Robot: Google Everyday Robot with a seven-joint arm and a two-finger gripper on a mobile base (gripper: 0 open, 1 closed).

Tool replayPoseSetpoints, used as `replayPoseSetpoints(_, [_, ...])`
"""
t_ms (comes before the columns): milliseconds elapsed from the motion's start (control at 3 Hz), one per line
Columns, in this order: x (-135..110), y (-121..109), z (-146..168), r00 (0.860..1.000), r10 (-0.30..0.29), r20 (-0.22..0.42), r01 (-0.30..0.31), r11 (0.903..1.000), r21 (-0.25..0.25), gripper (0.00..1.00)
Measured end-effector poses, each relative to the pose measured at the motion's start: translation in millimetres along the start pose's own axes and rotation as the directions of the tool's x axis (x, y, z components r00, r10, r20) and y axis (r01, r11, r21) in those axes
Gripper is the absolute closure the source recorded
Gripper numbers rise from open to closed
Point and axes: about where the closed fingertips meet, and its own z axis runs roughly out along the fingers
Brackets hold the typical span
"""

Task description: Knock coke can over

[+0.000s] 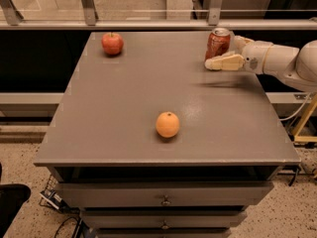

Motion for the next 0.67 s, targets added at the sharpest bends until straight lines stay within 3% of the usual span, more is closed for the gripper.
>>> replayPoseSetpoints(667, [2.2, -0.3, 7.9, 1.0, -0.013, -0.005, 0.013, 0.9999, 0.001, 0.42])
